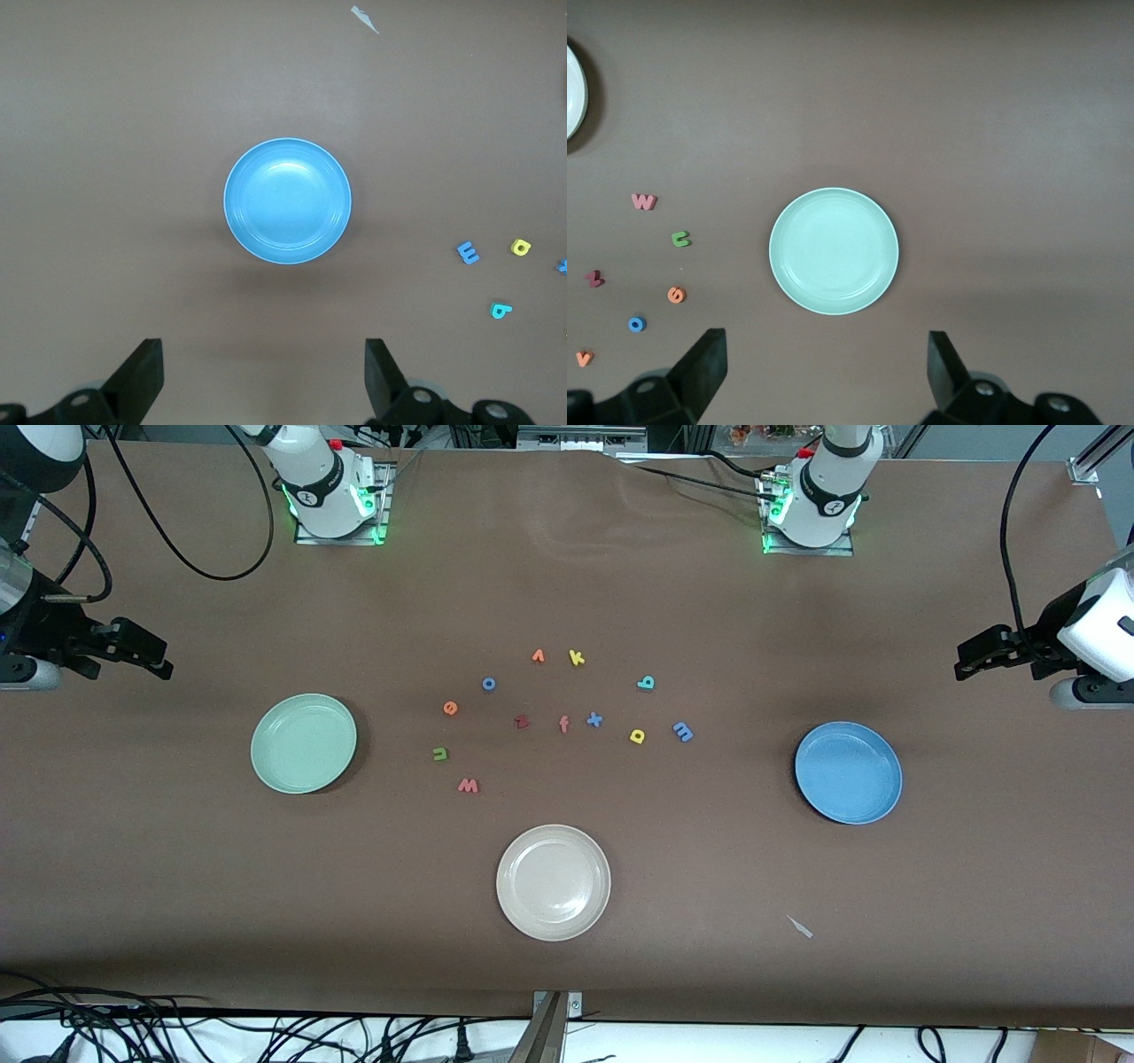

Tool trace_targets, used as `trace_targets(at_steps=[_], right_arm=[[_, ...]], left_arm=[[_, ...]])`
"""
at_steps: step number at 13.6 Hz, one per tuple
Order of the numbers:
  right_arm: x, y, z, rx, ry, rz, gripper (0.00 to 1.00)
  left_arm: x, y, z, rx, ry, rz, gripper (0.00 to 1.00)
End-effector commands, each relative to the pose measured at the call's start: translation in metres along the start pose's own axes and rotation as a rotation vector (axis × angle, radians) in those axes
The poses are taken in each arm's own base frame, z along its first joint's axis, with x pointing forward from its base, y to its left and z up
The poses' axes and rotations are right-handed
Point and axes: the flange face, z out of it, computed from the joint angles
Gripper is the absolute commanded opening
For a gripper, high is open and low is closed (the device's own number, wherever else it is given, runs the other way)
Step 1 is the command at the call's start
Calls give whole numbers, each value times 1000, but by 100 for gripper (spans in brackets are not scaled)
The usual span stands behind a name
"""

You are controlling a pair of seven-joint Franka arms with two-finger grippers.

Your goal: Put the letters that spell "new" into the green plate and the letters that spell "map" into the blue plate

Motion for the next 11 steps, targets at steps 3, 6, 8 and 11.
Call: trace_targets(at_steps=[3, 6, 8, 11], right_arm=[[0, 1, -2, -12, 14, 1, 100], [1, 0, 0, -10, 14, -1, 100], [1, 0, -1, -12, 20, -1, 100], [1, 0, -1, -10, 17, -1, 100]], left_arm=[[0, -1, -2, -17, 6, 7, 100], [0, -1, -2, -17, 6, 7, 100], [0, -1, -2, -17, 6, 7, 100], [0, -1, -2, -17, 6, 7, 100]])
